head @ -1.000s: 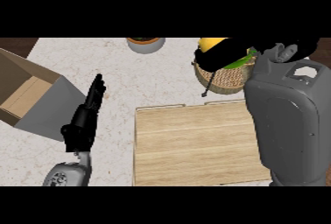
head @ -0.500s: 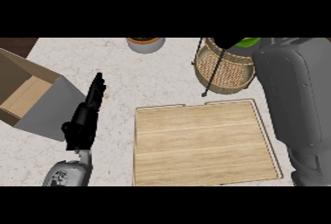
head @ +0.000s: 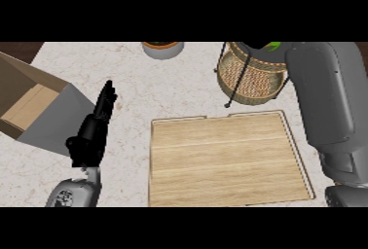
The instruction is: Pick the lemon from the tray and place it in the tiered basket
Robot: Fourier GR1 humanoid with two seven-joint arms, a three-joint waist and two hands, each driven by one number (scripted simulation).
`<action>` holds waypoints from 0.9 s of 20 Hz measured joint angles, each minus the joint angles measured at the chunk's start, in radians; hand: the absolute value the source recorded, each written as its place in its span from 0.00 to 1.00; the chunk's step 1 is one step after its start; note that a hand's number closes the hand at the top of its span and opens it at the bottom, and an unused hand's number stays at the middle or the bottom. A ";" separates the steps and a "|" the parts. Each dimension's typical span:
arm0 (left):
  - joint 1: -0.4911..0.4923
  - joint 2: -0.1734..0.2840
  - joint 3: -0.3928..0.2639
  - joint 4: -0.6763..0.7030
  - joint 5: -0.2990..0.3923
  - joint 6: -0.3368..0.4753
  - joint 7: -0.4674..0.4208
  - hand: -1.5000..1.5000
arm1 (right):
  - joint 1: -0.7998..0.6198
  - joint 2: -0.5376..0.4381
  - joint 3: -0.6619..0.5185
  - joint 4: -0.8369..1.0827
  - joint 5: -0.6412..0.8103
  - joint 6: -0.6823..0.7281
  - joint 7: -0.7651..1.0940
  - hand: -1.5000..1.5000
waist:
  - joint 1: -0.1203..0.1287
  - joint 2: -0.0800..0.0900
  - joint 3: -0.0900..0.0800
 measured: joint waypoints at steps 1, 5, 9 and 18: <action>-0.005 0.002 0.006 0.006 0.005 -0.004 0.004 0.50 | 0.001 -0.002 -0.021 0.014 -0.019 -0.018 -0.015 0.00 | -0.001 -0.001 0.000; -0.024 -0.014 -0.001 0.028 -0.007 0.011 0.001 0.50 | -0.017 0.000 -0.091 0.072 -0.089 -0.088 -0.055 0.00 | -0.001 -0.002 -0.001; -0.016 -0.014 0.001 0.035 -0.007 0.012 -0.010 0.50 | -0.018 0.005 -0.160 0.052 -0.147 -0.184 -0.064 0.00 | -0.006 -0.001 0.000; 0.008 -0.007 0.011 0.011 -0.007 0.016 0.000 0.50 | 0.076 -0.108 -0.333 -0.104 -0.282 -0.209 0.007 0.00 | -0.030 -0.008 0.000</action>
